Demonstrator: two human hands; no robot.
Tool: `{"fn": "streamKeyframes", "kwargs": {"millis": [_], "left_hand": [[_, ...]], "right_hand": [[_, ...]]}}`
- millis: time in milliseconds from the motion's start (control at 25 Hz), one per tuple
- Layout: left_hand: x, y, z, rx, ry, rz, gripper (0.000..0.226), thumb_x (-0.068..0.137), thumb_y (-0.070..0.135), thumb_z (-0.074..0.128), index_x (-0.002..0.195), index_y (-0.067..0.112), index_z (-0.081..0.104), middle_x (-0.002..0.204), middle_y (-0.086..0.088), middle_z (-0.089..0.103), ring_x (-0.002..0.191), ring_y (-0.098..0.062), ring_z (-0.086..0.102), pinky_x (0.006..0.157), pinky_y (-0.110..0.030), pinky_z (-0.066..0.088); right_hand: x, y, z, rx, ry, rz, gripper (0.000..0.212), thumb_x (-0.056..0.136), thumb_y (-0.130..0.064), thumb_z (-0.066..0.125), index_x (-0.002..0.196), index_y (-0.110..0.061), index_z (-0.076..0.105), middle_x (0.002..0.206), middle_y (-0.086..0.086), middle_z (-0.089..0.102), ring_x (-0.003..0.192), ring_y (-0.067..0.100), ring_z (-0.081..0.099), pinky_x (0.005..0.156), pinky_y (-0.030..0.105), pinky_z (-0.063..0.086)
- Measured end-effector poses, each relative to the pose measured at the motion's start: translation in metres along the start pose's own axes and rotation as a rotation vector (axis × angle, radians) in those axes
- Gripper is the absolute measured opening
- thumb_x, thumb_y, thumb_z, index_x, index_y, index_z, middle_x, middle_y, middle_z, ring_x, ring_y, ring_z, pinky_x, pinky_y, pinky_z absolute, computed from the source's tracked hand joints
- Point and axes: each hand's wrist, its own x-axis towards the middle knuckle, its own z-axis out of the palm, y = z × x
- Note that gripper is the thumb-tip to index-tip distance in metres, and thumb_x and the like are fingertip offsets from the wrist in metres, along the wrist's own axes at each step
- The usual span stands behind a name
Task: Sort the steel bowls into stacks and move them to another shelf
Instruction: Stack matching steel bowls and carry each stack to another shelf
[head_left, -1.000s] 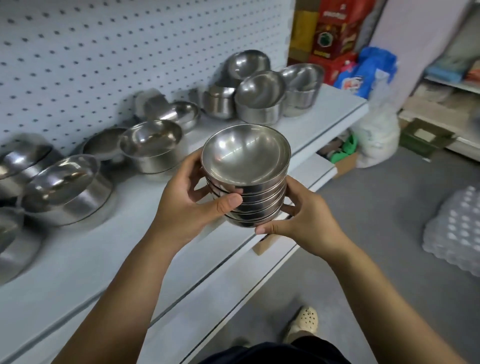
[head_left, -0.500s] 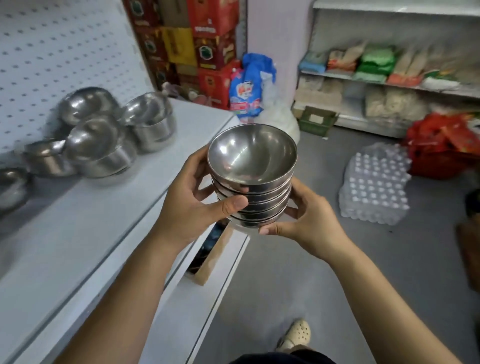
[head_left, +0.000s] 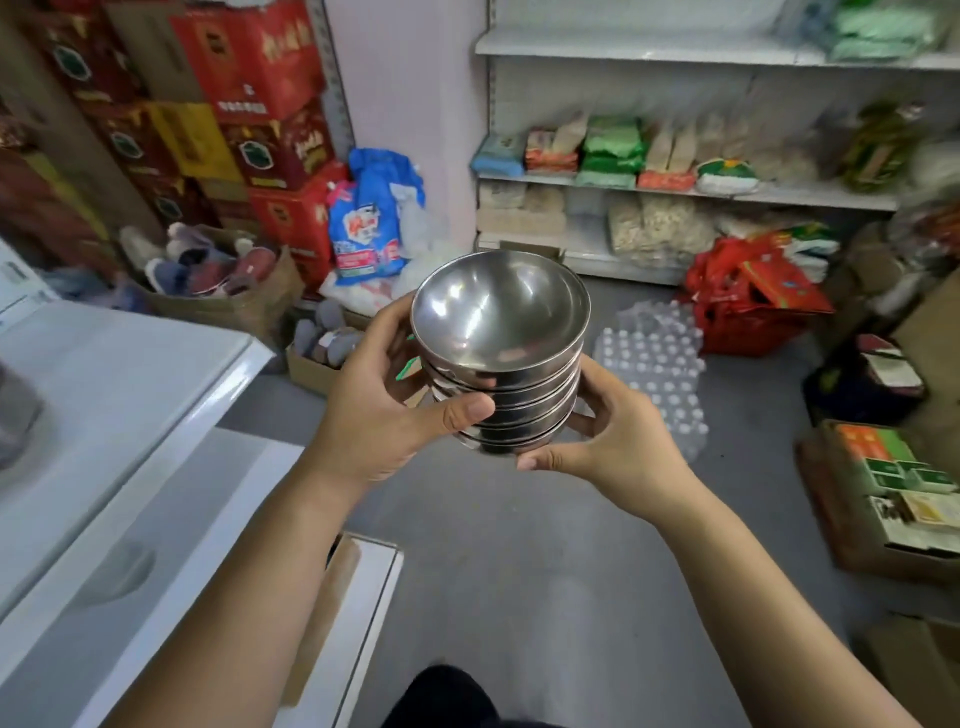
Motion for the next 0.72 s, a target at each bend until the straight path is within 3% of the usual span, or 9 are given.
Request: {"fn": "streamKeyframes", "kwargs": {"millis": [160,360,720], "left_hand": [[0.072,-0.022,0.024,0.012,-0.063,0.012,0.098,0.057,0.043,0.098,0.142,0.025,0.051,0.141,0.002,0.063,0.133,-0.02,0.059,0.106,-0.036,0.052],[0.171,-0.056,0.034,0.029,-0.095,0.028,0.099,0.059,0.047,0.097,0.143,0.022,0.051,0.141,-0.004,0.062,0.129,-0.03,0.061,0.109,-0.054,0.049],[0.419,-0.09,0.002,0.053,-0.176,0.07,0.098,0.061,0.056,0.093,0.142,0.019,0.052,0.141,0.0,0.062,0.134,-0.024,0.057,0.109,-0.061,0.047]], "right_hand": [[0.043,0.021,-0.043,-0.022,0.041,0.029,0.096,0.056,-0.013,0.099,0.142,-0.02,0.056,0.129,-0.01,0.07,0.126,0.009,0.062,0.109,0.035,0.05],[0.124,0.046,-0.08,-0.018,0.098,0.024,0.094,0.056,-0.012,0.098,0.14,-0.017,0.057,0.127,-0.011,0.071,0.125,0.009,0.063,0.105,0.029,0.052],[0.351,0.078,-0.128,0.004,0.209,-0.025,0.097,0.055,-0.01,0.099,0.142,-0.016,0.056,0.129,-0.005,0.07,0.127,0.015,0.063,0.106,0.037,0.053]]}}
